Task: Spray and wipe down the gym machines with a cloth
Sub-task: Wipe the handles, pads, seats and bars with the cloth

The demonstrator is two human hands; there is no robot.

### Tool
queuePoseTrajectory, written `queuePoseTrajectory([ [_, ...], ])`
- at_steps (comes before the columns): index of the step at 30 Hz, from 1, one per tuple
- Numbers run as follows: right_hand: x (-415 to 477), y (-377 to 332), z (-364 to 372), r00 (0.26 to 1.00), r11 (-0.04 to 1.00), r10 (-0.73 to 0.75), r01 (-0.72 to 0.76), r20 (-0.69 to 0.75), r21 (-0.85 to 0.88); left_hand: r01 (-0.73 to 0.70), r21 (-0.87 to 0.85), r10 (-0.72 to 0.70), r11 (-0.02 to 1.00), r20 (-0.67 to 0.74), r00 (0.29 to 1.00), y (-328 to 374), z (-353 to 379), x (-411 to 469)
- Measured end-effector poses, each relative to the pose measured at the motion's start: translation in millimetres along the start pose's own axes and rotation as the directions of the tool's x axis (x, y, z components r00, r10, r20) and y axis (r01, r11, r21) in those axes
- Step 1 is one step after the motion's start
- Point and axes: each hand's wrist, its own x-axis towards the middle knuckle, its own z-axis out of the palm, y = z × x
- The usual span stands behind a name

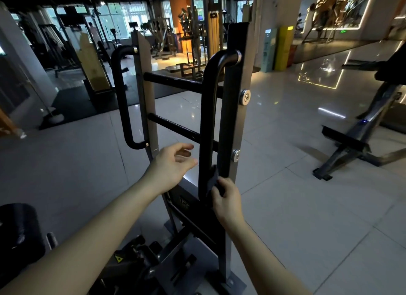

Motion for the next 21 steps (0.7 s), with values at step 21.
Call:
queuePoseTrajectory([
  [21,5.1,-17.8,-12.0,0.899,0.902,0.35,-0.4,0.264,0.164,-0.149,-0.104,0.144,0.983,-0.061,0.988,27.2,6.2,30.9],
])
